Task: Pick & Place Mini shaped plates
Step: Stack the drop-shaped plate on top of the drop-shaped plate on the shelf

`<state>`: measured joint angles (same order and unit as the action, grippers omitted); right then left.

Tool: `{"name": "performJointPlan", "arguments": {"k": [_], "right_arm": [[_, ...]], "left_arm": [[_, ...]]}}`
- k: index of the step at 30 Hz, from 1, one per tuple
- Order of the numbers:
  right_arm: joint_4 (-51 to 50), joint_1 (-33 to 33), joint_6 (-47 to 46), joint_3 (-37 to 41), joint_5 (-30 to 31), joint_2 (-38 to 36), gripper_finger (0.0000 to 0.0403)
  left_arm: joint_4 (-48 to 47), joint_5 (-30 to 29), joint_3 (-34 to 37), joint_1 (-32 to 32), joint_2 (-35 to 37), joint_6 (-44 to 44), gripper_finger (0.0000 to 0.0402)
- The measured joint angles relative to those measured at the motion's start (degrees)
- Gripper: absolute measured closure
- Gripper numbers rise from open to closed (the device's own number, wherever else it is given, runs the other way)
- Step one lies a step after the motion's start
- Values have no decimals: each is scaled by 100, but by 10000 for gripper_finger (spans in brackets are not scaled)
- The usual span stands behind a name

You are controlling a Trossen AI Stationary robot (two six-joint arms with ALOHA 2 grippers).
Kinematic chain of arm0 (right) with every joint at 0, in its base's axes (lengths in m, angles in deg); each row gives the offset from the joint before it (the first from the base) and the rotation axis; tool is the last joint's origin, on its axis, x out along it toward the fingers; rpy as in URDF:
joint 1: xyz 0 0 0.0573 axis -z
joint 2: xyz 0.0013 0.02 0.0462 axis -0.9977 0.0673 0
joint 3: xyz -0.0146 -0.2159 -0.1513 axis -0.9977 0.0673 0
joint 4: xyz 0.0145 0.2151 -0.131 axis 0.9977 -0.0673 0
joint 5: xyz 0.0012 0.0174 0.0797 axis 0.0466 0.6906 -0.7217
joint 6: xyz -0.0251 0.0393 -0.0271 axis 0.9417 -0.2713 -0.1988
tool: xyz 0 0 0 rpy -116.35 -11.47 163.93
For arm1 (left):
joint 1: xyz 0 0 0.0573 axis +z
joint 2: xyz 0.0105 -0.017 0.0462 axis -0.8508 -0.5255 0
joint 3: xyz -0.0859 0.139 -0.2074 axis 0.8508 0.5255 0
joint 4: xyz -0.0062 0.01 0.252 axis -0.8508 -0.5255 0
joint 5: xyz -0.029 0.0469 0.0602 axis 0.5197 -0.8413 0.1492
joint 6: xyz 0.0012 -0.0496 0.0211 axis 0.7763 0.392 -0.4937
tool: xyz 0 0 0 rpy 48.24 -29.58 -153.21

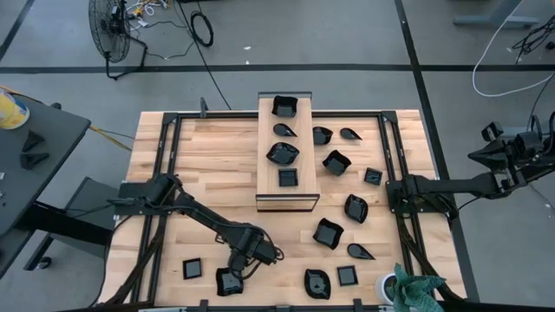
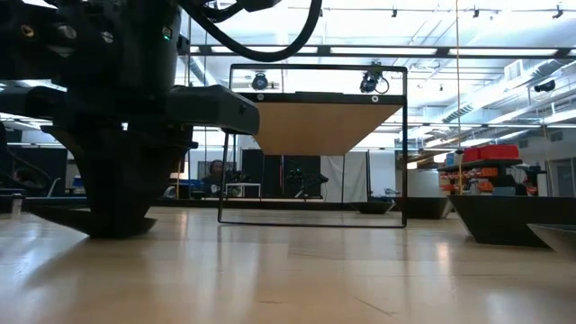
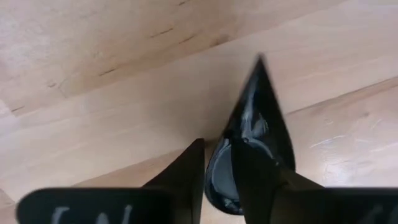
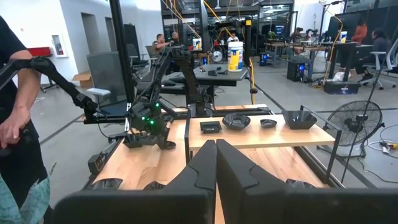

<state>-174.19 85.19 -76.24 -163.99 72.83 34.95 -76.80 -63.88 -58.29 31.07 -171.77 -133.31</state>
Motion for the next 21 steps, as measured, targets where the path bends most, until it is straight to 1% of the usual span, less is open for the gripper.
{"name": "performJointPlan", "arguments": {"k": [14,21], "right_arm": [[0,1,0,0,-1,0,392],[1,0,0,0,-1,0,392]], "left_arm": [[-5,0,-2,0,2,0,383],[-9,-2,-2,0,2,0,390]]}}
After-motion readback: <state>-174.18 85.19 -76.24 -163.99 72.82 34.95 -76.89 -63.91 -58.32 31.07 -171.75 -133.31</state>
